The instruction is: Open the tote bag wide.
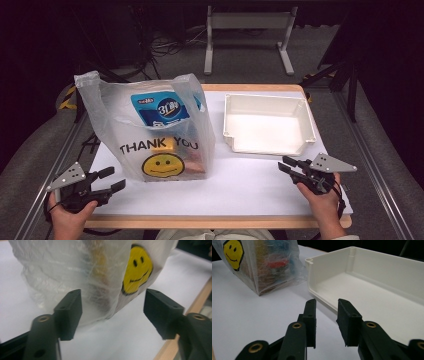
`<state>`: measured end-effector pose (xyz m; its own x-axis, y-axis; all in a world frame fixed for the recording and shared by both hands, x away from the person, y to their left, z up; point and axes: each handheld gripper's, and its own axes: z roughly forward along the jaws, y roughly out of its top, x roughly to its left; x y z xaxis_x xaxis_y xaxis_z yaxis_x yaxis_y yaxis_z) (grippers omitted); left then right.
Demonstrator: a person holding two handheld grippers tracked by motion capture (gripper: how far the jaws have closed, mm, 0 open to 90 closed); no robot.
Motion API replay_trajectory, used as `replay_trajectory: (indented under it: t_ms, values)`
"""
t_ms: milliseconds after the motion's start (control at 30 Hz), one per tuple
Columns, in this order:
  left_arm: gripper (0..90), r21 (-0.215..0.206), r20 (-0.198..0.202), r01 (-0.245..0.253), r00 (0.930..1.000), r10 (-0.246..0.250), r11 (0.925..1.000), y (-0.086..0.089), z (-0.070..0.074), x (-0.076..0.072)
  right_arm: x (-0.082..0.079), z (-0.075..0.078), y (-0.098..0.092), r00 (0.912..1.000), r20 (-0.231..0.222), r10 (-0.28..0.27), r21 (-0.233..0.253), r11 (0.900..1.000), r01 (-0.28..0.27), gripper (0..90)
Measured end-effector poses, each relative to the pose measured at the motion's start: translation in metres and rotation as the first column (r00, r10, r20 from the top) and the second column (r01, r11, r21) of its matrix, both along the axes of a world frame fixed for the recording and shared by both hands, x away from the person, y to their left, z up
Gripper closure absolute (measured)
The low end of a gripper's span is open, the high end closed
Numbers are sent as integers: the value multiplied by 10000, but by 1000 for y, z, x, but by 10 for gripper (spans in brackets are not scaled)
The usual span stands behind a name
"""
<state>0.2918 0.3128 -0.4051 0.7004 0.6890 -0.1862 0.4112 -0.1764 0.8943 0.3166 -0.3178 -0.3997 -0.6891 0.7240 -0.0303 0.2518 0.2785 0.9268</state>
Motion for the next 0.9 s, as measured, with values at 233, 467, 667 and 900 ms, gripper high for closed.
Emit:
replay_trajectory:
  t_ms: [233,467,667,900]
  values:
    - [296,558,414,-45,9991,21,9984,-4,7,0,1,7,5,10000,75,24,145,9999,-25,636]
    - [203,146,478,-571,9973,564,9983,0,15,2,4,17,20,9991,68,413,33,9991,-414,554]
    - [141,-413,377,-1012,9940,1028,9940,5,15,7,7,32,43,9951,158,977,93,9952,-978,499]
    - [122,-459,636,-919,9935,947,9947,6,25,9,19,43,73,9883,-155,1515,-78,9884,-1517,441]
